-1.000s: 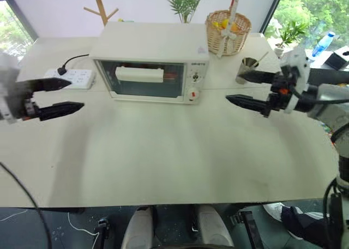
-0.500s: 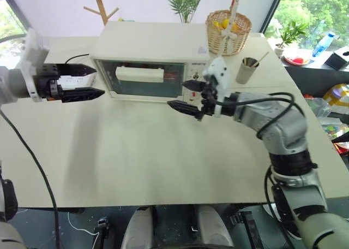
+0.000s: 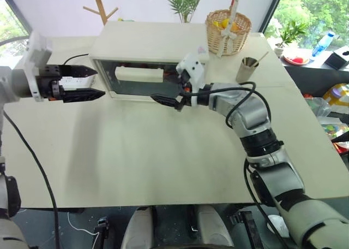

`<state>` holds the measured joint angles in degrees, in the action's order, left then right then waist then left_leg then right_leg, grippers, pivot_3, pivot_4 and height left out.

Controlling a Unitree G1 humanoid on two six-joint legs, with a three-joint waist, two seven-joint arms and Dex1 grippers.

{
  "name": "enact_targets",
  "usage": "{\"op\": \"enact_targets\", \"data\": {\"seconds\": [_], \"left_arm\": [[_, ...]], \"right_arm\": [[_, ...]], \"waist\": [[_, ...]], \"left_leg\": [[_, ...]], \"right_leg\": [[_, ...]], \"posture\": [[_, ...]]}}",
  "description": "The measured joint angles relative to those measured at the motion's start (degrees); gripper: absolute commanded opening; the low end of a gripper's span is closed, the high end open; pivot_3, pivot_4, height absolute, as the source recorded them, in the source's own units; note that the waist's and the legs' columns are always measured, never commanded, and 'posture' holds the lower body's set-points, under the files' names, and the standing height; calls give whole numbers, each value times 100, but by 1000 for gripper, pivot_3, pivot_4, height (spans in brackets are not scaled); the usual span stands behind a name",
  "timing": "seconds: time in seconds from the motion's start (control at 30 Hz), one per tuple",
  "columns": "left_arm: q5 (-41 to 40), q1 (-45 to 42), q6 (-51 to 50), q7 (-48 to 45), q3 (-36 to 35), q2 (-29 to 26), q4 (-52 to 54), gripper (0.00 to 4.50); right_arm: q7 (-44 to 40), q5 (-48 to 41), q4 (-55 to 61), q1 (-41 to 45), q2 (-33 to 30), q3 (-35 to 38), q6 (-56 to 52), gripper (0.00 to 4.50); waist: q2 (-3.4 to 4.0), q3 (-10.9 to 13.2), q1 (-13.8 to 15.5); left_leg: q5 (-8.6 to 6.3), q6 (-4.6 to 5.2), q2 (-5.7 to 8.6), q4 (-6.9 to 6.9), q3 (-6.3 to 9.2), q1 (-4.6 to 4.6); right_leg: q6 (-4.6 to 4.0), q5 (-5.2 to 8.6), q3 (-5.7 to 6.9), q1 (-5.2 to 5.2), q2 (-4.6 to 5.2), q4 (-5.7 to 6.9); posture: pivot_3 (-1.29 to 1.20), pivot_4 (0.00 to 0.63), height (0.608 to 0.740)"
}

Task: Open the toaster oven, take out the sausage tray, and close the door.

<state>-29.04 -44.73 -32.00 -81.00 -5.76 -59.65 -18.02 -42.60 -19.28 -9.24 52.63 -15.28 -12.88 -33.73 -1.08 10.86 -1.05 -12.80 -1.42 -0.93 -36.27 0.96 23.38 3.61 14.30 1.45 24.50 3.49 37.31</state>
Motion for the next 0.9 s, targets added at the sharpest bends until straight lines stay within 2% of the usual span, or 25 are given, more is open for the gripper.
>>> {"op": "enact_targets", "data": {"seconds": [0.33, 0.4, 0.47, 0.6, 0.67, 0.9], "left_arm": [[198, -395, 58, 11, 22, 188, -363, 4462], [234, -516, 103, 8, 38, 255, -467, 3929], [252, -663, 108, 3, 47, 355, -614, 3124], [401, -1020, 192, 10, 92, 529, -983, 995], [540, -1111, 385, -10, 206, 593, -1127, 75], [1285, -1118, 1344, -111, 738, 817, -1557, 75]], "right_arm": [[-518, 48, 615, -404, 6, -160, 79, 4500], [-555, 48, 760, -517, 5, -171, 38, 4500], [-552, 51, 897, -615, 2, -176, -14, 4500], [-481, 51, 1168, -889, 37, -211, -100, 4500], [-420, 51, 1326, -1039, 53, -227, -165, 4500], [-213, 40, 1683, -1300, 101, -244, -428, 4500]], "waist": [[0, 1, -22], [0, 1, -28], [0, 1, -27], [-1, 0, -27], [-1, 0, -20], [-2, 0, -11]], "left_leg": [[0, 0, 0, 3, 3, 1], [0, 0, -1, 3, 4, 2], [0, 0, -1, 4, 4, 2], [0, 0, -1, 2, 3, 2], [0, 0, -1, 2, 4, 1], [0, 0, -1, 0, 3, 2]], "right_leg": [[0, 0, 2, 5, -3, 3], [0, 0, 2, 7, -6, 4], [0, 0, 2, 7, -6, 5], [0, 0, 1, 7, -6, 6], [0, 0, 1, 7, -6, 7], [-1, 0, 1, 7, -5, 10]], "posture": [[0, 150, 740], [0, 150, 740], [0, 150, 740], [0, 150, 740], [0, 150, 740], [0, 150, 740]]}}
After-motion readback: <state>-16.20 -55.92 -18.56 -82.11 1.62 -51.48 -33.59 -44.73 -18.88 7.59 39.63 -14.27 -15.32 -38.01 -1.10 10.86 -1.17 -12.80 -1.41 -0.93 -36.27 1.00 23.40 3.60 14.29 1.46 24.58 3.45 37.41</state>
